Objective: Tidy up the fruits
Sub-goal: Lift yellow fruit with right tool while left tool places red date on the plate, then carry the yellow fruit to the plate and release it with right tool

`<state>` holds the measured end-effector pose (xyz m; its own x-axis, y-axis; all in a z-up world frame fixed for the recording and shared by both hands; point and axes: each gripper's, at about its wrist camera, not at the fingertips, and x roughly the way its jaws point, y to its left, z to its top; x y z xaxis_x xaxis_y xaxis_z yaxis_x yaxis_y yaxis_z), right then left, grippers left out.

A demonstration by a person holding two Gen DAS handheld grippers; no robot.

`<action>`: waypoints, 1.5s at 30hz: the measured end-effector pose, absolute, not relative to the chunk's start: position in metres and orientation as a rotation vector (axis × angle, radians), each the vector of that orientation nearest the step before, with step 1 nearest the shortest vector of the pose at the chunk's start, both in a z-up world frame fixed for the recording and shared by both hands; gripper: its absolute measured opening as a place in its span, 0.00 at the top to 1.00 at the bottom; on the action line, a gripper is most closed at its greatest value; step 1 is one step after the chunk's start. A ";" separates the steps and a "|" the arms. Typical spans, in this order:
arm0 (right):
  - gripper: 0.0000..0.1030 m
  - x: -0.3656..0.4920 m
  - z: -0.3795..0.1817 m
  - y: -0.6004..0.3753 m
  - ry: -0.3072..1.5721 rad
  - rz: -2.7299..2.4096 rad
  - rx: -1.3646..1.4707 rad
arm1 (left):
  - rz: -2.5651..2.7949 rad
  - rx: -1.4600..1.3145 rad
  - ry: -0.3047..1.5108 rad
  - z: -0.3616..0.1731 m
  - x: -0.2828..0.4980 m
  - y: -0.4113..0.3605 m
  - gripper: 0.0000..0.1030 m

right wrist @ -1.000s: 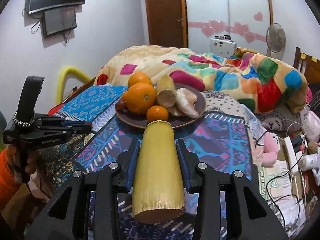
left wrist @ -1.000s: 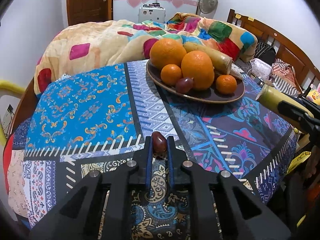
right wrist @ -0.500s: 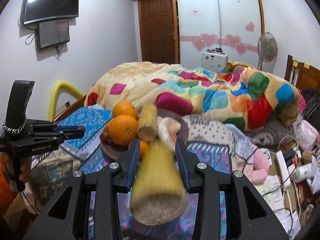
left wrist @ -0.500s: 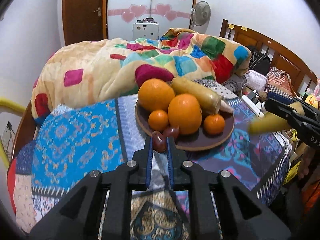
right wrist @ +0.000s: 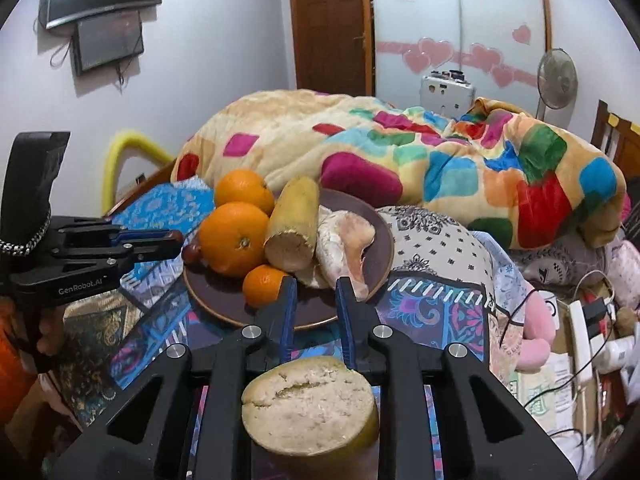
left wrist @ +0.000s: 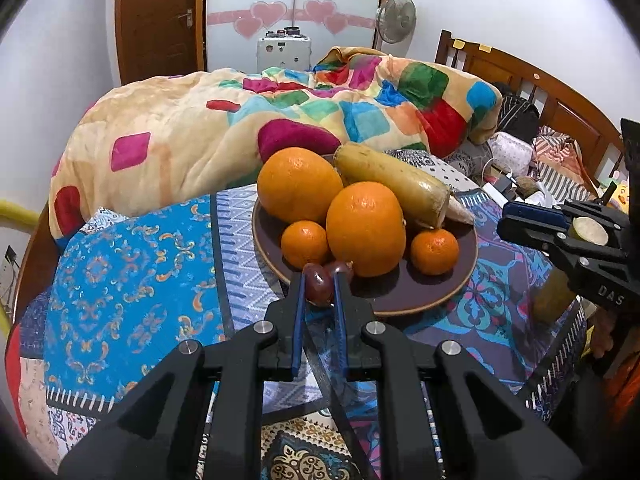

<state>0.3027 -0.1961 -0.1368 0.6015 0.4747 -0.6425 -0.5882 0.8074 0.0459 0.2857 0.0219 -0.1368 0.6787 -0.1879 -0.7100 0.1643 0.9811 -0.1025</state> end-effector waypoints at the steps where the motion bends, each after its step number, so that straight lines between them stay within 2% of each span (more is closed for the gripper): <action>1: 0.80 0.300 -0.137 -0.195 0.695 0.627 -0.187 | -0.198 -0.031 0.801 -0.137 0.285 0.022 0.87; 3: 0.74 0.296 -0.137 -0.195 0.694 0.631 -0.199 | -0.198 -0.036 0.800 -0.137 0.283 0.023 0.87; 8: 0.48 0.282 -0.142 -0.201 0.692 0.616 -0.247 | -0.198 -0.042 0.801 -0.137 0.275 0.025 0.87; 9: 0.47 0.280 -0.144 -0.202 0.695 0.615 -0.256 | -0.197 -0.043 0.801 -0.137 0.274 0.025 0.87; 18: 0.48 0.275 -0.167 -0.206 0.766 0.657 -0.286 | -0.192 -0.046 0.802 -0.136 0.268 0.027 0.87; 22: 0.54 0.276 -0.173 -0.199 0.765 0.655 -0.311 | -0.189 -0.044 0.809 -0.137 0.266 0.027 0.87; 26: 0.67 0.278 -0.171 -0.208 0.763 0.648 -0.239 | -0.190 -0.044 0.813 -0.138 0.264 0.027 0.87; 33: 0.67 0.273 -0.160 -0.233 0.727 0.595 -0.127 | -0.193 -0.045 0.805 -0.134 0.265 0.024 0.87; 45: 0.67 0.295 -0.127 -0.223 0.641 0.566 -0.138 | -0.189 -0.033 0.775 -0.118 0.295 0.018 0.87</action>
<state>0.2949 -0.2231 -0.1266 0.6564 0.4566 -0.6006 -0.5395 0.8405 0.0494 0.2955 0.0178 -0.1177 0.6986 -0.1817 -0.6920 0.1574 0.9825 -0.0991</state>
